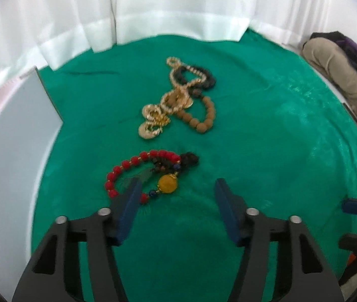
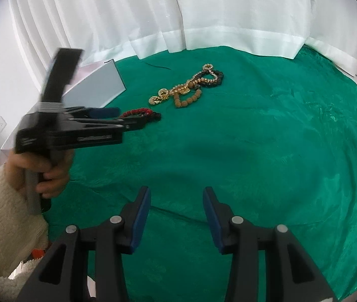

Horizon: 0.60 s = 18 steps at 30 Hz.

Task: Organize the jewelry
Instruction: 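Grasp the red bead bracelet by its amber bead with the left gripper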

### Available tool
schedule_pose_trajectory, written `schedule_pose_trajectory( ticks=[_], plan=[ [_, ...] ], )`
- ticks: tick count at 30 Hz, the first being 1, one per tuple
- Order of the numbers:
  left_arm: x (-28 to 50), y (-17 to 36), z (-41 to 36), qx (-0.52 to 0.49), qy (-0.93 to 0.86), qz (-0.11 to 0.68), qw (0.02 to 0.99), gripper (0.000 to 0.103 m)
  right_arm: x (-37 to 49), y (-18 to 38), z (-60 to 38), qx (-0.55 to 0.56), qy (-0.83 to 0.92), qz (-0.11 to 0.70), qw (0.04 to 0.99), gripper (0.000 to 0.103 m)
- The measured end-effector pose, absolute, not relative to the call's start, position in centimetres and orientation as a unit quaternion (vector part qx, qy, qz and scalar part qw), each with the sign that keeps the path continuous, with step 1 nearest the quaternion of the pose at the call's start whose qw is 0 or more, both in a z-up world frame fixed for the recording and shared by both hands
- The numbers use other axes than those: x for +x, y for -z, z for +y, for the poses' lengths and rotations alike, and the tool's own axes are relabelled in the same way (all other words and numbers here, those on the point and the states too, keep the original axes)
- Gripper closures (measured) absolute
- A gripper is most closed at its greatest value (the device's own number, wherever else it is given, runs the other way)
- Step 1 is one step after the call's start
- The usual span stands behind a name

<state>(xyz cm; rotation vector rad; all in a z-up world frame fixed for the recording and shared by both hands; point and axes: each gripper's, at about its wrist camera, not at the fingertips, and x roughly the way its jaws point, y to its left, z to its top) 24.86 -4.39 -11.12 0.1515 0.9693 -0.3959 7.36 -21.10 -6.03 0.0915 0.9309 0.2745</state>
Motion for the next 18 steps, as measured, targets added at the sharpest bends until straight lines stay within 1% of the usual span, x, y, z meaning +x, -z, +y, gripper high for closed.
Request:
schedule_pose_trajectory(
  ticks=[3, 6, 7, 10, 12, 18],
  plan=[
    [25.5, 11.8, -4.2, 0.073, 0.185, 0.469, 0.861, 0.047, 7.7, 6.1, -21.4, 0.049, -0.131, 0.447, 0.883, 0.059],
    [25.8, 12.2, -4.4, 0.077, 0.184, 0.469, 0.861, 0.052, 8.0, 6.3, -21.6, 0.052, -0.131, 0.448, 0.883, 0.059],
    [25.8, 12.2, -4.5, 0.082, 0.183, 0.466, 0.862, 0.056, 8.1, 6.3, -21.6, 0.053, -0.131, 0.449, 0.883, 0.059],
    [26.2, 12.5, -5.1, 0.086, 0.193, 0.478, 0.853, 0.087, 8.2, 6.5, -21.6, 0.054, -0.130, 0.451, 0.882, 0.059],
    [26.2, 12.4, -5.1, 0.082, 0.192, 0.475, 0.855, 0.087, 8.4, 6.5, -21.5, 0.054, -0.131, 0.452, 0.881, 0.059],
    [25.4, 11.4, -2.5, 0.029, 0.193, 0.477, 0.857, 0.087, 10.6, 5.5, -20.7, 0.034, -0.147, 0.450, 0.880, 0.059]
  ],
)
